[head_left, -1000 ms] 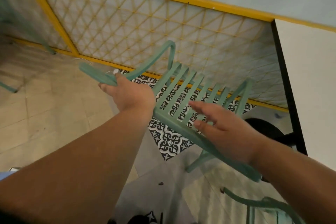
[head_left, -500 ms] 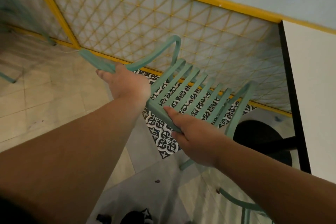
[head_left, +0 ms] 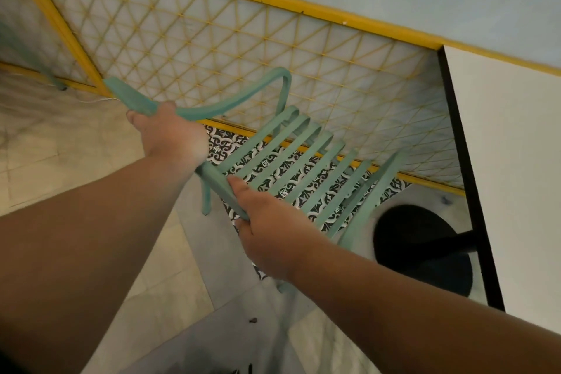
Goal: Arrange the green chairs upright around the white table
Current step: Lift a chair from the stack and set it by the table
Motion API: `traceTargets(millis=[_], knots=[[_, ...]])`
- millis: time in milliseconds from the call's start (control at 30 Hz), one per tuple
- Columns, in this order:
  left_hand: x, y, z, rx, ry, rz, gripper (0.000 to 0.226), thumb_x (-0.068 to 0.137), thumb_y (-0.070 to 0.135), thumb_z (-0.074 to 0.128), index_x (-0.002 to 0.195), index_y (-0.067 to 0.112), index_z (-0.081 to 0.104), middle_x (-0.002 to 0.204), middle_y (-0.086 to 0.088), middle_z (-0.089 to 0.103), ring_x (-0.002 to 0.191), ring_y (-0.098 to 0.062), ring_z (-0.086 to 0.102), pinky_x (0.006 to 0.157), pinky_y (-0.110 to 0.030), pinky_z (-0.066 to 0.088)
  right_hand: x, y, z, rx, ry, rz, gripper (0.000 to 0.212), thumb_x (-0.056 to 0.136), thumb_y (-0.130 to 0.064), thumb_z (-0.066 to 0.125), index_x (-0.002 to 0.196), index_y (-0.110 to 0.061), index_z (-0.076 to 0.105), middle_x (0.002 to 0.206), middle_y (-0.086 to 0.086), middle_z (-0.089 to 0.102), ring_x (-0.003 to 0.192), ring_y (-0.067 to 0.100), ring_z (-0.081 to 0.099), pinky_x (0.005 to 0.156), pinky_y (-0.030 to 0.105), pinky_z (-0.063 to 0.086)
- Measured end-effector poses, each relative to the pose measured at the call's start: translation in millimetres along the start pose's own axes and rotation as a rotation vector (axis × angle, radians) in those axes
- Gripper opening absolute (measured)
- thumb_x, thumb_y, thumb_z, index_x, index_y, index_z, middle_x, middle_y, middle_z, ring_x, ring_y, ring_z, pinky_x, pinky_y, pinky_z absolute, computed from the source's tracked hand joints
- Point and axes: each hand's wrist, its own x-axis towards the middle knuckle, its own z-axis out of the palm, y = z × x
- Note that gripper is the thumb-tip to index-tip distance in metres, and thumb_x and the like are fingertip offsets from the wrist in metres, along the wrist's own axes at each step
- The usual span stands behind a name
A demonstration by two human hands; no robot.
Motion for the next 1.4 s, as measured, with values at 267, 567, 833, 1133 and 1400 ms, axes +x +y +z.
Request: traceTargets(millis=[267, 567, 833, 1133, 1400], knots=[[25.9, 0.6, -3.8, 0.016, -0.014, 0.051, 0.056, 0.093, 0.014, 0.048, 0.148, 0.026, 0.045, 0.160, -0.020, 0.011, 0.094, -0.037, 0.055, 0.092, -0.034, 0.044, 13.4, -18.9, -0.9, 0.045, 0.013, 0.025, 0.066, 0.105, -0.027, 0.042, 0.159, -0.045, 0.009, 0.130, 0.009, 0.061, 0.105, 0.031, 0.063, 0.087, 0.039, 0.050], [50.0, -2.4, -15.1, 0.029, 0.023, 0.083, 0.052, 0.094, 0.016, 0.052, 0.145, 0.025, 0.049, 0.155, -0.017, 0.026, 0.120, -0.036, 0.053, 0.104, -0.033, 0.040, 32.5, -43.3, 15.5, 0.100, 0.045, 0.037, 0.068, 0.103, -0.022, 0.044, 0.159, -0.043, 0.011, 0.136, 0.011, 0.059, 0.111, 0.034, 0.063, 0.095, 0.046, 0.054], [41.0, -2.7, -17.7, 0.074, 0.052, 0.096, 0.054, 0.094, 0.020, 0.049, 0.147, 0.021, 0.044, 0.155, -0.018, 0.024, 0.127, -0.039, 0.047, 0.107, -0.041, 0.040, 33.6, -45.1, 14.7, 0.048, 0.004, 0.029, 0.074, 0.100, -0.016, 0.044, 0.160, -0.039, 0.008, 0.135, 0.010, 0.058, 0.104, 0.034, 0.064, 0.086, 0.046, 0.057], [-35.7, -8.7, 0.2, 0.611, -0.088, 0.618, 0.043, 0.080, 0.043, 0.035, 0.066, 0.025, 0.071, 0.068, 0.003, 0.068, 0.083, -0.024, 0.060, 0.118, -0.061, 0.008, 35.5, -35.2, 14.0, 0.165, 0.082, 0.020, 0.014, 0.092, -0.022, 0.059, 0.082, -0.015, 0.053, 0.081, 0.002, 0.056, 0.077, 0.028, 0.058, 0.061, 0.031, 0.043], [-26.8, -17.0, -2.3, 0.467, -0.072, 0.787, 0.041, 0.073, 0.045, 0.028, 0.051, 0.013, 0.042, 0.055, -0.010, 0.057, 0.064, -0.023, 0.052, 0.077, -0.038, 0.025, -22.5, 83.0, 23.1, 0.614, -0.214, 0.190, 0.051, 0.076, -0.074, 0.057, 0.114, -0.043, 0.071, 0.124, -0.001, 0.068, 0.116, 0.017, 0.060, 0.110, 0.046, 0.042]])
